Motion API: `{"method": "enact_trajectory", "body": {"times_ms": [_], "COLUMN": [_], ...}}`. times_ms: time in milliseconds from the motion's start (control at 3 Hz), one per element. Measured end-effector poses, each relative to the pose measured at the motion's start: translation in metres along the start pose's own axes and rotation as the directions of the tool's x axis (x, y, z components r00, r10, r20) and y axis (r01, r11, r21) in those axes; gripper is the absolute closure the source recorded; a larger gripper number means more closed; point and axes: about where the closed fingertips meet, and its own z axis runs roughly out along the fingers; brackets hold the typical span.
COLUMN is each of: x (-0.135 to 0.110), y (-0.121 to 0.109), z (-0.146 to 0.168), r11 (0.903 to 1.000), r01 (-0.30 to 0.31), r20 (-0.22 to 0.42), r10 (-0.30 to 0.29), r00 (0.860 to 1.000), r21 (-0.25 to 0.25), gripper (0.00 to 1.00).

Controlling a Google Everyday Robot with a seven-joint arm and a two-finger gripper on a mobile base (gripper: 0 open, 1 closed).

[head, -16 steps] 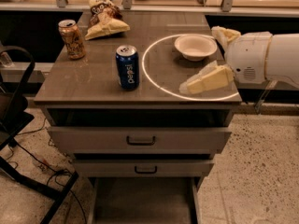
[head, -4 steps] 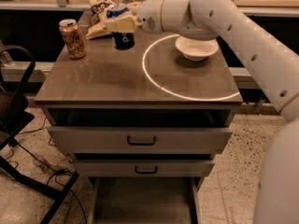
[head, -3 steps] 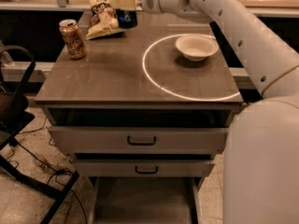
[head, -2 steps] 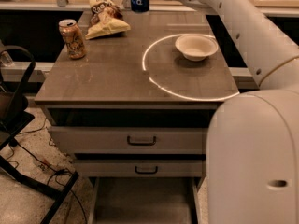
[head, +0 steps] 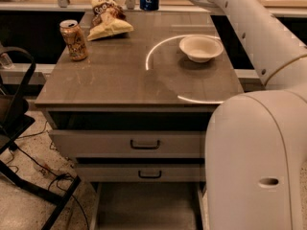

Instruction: Move pepsi can near brown chip bag

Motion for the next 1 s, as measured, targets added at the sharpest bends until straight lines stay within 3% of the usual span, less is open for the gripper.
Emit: {"method": "enact_trajectory", "body": {"times_ms": [333,667,1000], "x": [0.009,0.012,0.012], "y": [-0.021,-0.046,-0.058], "z": [0.042,0.073,0.095], "r11": [0.9978,0.9873,0.9669], "r01": [-0.023,-0.026,0.016], "r20": [0.033,0.082,0.089], "r10": [0.021,0.013,-0.040], "r00": [0.999,0.997,0.995], "r21": [0.063,0.157,0.254], "gripper": [1.00,1.00,1.00]}}
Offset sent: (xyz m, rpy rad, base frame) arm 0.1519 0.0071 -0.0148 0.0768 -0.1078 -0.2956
